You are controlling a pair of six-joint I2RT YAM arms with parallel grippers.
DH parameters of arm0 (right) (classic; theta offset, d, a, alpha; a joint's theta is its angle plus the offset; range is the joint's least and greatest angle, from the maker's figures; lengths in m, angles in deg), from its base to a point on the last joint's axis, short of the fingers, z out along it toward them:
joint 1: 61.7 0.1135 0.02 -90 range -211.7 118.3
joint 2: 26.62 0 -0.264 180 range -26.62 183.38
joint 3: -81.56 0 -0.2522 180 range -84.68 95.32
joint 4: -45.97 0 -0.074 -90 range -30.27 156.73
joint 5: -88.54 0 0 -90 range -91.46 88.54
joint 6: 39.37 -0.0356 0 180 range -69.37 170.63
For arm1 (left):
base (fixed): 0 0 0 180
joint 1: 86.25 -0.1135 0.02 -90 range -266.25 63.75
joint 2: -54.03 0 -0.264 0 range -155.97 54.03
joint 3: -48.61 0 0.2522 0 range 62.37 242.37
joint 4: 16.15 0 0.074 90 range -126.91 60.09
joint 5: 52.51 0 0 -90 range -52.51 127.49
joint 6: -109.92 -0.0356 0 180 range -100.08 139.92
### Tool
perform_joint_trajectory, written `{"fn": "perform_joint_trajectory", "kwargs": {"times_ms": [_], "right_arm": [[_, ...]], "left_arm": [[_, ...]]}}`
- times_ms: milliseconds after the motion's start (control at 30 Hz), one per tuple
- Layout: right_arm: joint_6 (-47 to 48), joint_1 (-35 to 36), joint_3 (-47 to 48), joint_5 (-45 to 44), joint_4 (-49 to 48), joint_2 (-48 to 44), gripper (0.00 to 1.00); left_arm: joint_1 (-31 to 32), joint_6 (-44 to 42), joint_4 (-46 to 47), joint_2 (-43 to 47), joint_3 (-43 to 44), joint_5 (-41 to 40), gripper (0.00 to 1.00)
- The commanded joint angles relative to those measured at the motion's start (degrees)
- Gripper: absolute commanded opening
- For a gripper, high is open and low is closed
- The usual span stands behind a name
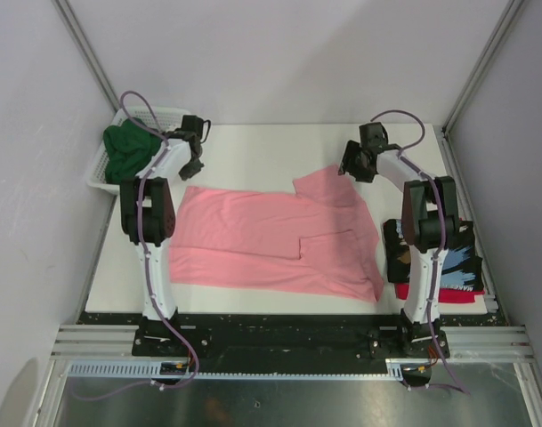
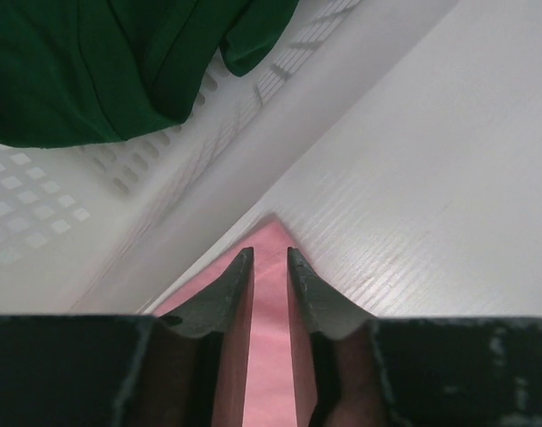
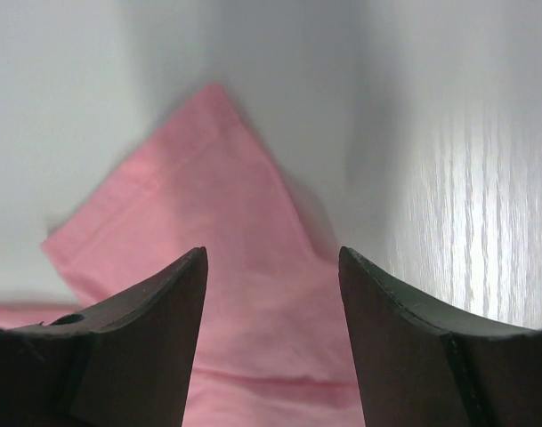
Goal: Fold and stack the t-shirts
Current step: Grap the side of the flattened tshirt furthest away from the robot with both arms
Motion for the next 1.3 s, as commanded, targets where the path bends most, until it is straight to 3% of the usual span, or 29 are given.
{"fn": "perform_joint_trajectory", "kwargs": {"times_ms": [0,200,800,1267], "right_arm": [[2.81,-0.11,9.15,-1.75,3.45,5.48,0.65],[3.98,1.51,14.66,-3.91,6.67,10.14,0.65],[4.45,2.51,13.83,-2.88,7.44,10.15,0.65],[4.62,1.92,13.95,-1.16,8.66,10.46,0.65]], "left_arm": [[-0.20,-0.36,0.88,-1.38,0.79,-1.56,0.30],[-0.27,0.50,0.75,-3.57,1.96,0.16,0.43],[-2.79,5.79,-0.79,-7.48,2.90,6.54,0.41],[-2.94,6.78,-1.40,-5.95,0.61,5.34,0.14]]}}
